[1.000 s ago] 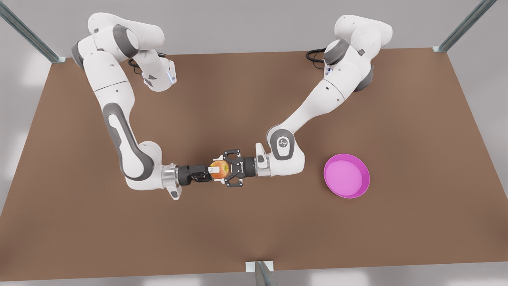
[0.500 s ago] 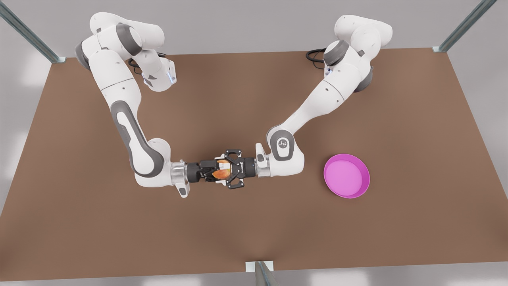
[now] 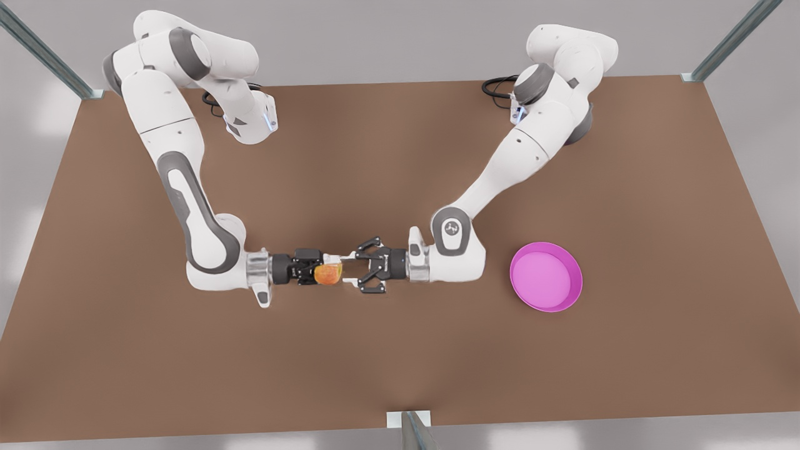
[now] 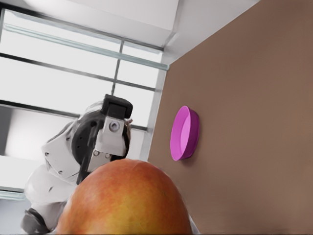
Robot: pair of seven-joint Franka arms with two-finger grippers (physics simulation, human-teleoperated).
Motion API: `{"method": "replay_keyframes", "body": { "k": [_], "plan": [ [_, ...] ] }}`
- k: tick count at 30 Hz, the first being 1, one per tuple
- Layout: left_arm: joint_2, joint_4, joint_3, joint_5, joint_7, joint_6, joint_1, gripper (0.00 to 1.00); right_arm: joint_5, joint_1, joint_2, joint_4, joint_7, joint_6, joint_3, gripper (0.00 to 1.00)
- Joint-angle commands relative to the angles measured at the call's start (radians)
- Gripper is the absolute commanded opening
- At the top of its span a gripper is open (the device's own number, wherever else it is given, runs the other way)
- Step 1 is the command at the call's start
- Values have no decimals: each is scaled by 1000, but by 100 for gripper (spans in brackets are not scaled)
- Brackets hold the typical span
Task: Use the left arm to pick up the apple from the plate, transfer it to the gripper of the right arm, and then use the right arm to place it into the bowl
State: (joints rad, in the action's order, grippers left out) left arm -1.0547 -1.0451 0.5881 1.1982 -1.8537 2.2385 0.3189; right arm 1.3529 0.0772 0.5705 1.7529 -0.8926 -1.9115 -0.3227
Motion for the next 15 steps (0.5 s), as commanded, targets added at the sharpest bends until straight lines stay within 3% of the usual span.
{"method": "replay_keyframes", "body": {
  "k": [1,7,9,11,15],
  "plan": [
    [1,-1,12,218,-231,204,-1,100,-130,26,-18,22,-26,6,-1,64],
    [5,-1,12,218,-225,204,-3,100,-408,148,-84,92,-25,72,-1,62],
    [64,-58,4,117,-52,202,-63,100,-527,190,-132,152,-25,68,-1,61],
    [140,-125,4,-317,517,190,-152,100,-627,207,-132,165,-20,52,8,61],
    [284,-141,7,-1049,1201,-187,-302,100,-810,279,-130,155,-3,32,16,61]
  ]
}}
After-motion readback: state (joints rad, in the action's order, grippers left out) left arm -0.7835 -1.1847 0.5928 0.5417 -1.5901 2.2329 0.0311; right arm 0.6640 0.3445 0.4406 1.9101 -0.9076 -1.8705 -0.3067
